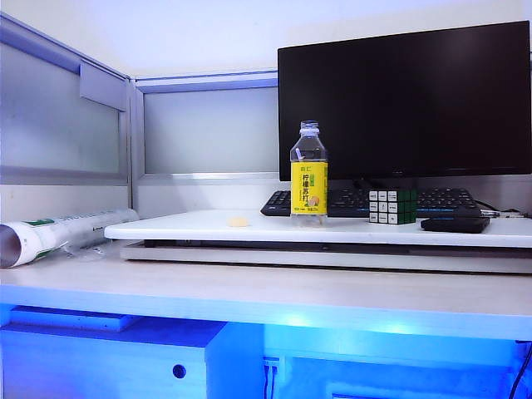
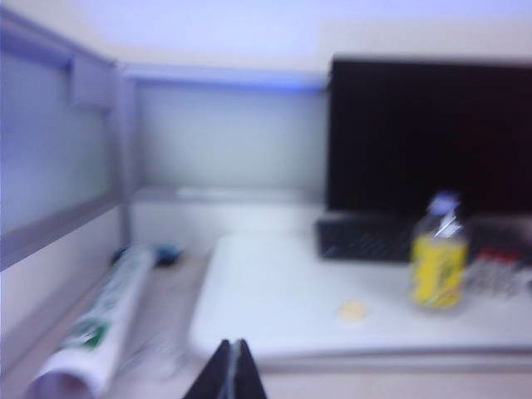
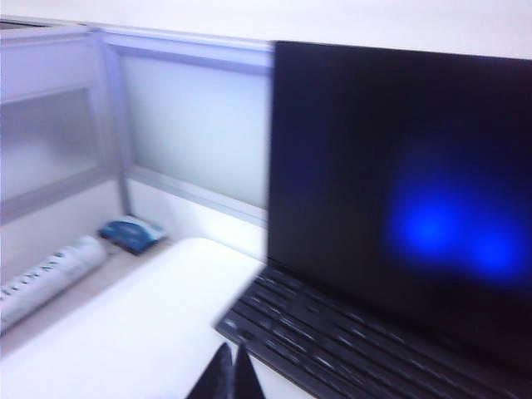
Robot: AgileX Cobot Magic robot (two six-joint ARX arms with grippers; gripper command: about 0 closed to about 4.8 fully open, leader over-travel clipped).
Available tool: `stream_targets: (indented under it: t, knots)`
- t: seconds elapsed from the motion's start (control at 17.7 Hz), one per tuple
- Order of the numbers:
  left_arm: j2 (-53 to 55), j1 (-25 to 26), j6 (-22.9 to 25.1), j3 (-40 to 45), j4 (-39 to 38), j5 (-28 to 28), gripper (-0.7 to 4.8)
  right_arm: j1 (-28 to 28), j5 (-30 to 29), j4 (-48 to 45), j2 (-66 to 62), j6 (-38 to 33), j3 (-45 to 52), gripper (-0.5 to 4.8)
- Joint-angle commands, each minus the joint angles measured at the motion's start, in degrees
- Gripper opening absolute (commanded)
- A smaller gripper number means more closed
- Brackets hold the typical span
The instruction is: Grab a stick from the table and stick it in a plastic bottle.
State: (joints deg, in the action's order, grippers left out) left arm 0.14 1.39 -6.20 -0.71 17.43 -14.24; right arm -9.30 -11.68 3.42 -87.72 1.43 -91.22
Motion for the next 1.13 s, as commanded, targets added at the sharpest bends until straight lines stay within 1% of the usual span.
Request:
stream_targets:
  t: [0.06, 0.17, 0.23, 0.34, 0.45, 0.51, 0.62, 0.79, 1.02, 1.13]
  knots:
    - [0.0, 0.1, 1.7, 0.0, -1.6, 5.0, -0.05, 3.2, 0.5, -1.1, 8.2, 0.4, 8.5, -0.03]
    - [0.0, 0.1, 1.8, 0.0, -3.1, 8.1, -0.05, 4.5, 1.9, -1.5, 14.1, 0.3, 16.0, -0.03]
    - [0.0, 0.1, 1.8, 0.0, -4.7, 9.3, -0.05, 5.2, 3.8, -3.7, 19.9, 0.1, 24.0, -0.03]
    - [0.0, 0.1, 2.8, 0.0, -6.3, 9.3, -0.05, 5.3, 6.2, -6.8, 25.7, 0.1, 32.3, -0.03]
    - [0.0, 0.0, 4.9, 0.0, -7.9, 9.3, -0.05, 5.5, 7.1, -7.1, 31.3, -1.8, 39.7, -0.03]
    - [0.0, 0.1, 5.8, 0.0, -9.5, 9.3, -0.05, 5.5, 8.2, -7.1, 35.6, -3.0, 45.2, -0.03]
    - [0.0, 0.0, 5.8, 0.0, -11.0, 9.1, -0.05, 5.6, 9.4, -7.1, 40.7, -3.9, 51.5, -0.03]
    - [0.0, 0.0, 5.8, 0.0, -12.4, 9.0, -0.05, 6.7, 9.7, -7.2, 49.0, -6.4, 60.2, -0.03]
    - [0.0, 0.0, 5.7, 0.0, -15.3, 9.0, -0.05, 7.3, 10.6, -7.1, 59.1, -6.4, 70.1, -0.03]
    - [0.0, 0.0, 5.7, 0.0, -17.4, 9.0, -0.05, 7.3, 10.5, -7.0, 63.2, -8.1, 74.4, -0.03]
